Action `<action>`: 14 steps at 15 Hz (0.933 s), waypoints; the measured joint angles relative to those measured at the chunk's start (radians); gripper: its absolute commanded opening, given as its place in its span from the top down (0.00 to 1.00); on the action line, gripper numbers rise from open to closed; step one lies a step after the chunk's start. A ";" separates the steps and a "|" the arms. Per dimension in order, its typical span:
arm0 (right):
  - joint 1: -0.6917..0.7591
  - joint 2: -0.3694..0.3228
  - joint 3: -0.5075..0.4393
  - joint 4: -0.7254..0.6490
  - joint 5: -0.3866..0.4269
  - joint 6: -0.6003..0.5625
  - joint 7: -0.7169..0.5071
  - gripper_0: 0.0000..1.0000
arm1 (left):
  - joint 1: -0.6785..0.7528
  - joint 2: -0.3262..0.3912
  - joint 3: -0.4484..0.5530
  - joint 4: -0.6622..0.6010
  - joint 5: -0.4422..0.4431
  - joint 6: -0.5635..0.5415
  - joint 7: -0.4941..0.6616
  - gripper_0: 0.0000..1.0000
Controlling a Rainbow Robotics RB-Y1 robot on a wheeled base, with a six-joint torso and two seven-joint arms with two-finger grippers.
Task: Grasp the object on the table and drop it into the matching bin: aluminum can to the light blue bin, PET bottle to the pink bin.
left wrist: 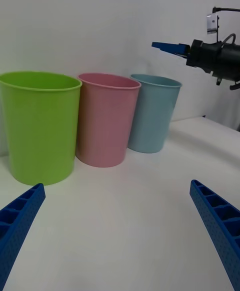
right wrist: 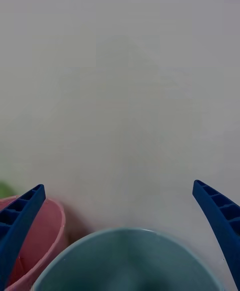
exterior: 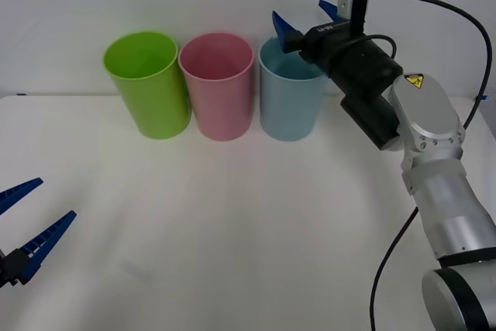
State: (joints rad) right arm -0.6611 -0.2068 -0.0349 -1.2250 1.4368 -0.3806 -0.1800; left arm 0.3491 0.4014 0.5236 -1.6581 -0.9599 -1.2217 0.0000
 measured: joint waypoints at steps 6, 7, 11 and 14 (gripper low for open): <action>0.186 -0.131 0.055 -0.220 -0.095 -0.043 -0.023 0.00 | 0.000 0.000 0.000 0.000 0.000 0.000 0.000 0.00; 0.229 -0.155 0.061 -0.268 -0.115 -0.043 -0.026 0.00 | 0.000 0.000 0.000 0.000 0.000 0.000 0.000 0.00; 0.429 -0.255 0.062 -0.459 -0.194 -0.058 -0.026 0.00 | 0.000 0.000 0.000 0.000 0.000 0.000 0.000 0.00; 0.604 -0.336 0.051 -0.587 -0.266 -0.063 -0.011 0.00 | 0.000 0.000 0.000 0.000 0.000 0.000 0.000 0.00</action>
State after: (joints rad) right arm -0.0575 -0.5428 0.0161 -1.8121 1.1710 -0.4431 -0.1912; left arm 0.3491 0.4014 0.5236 -1.6581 -0.9599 -1.2217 0.0000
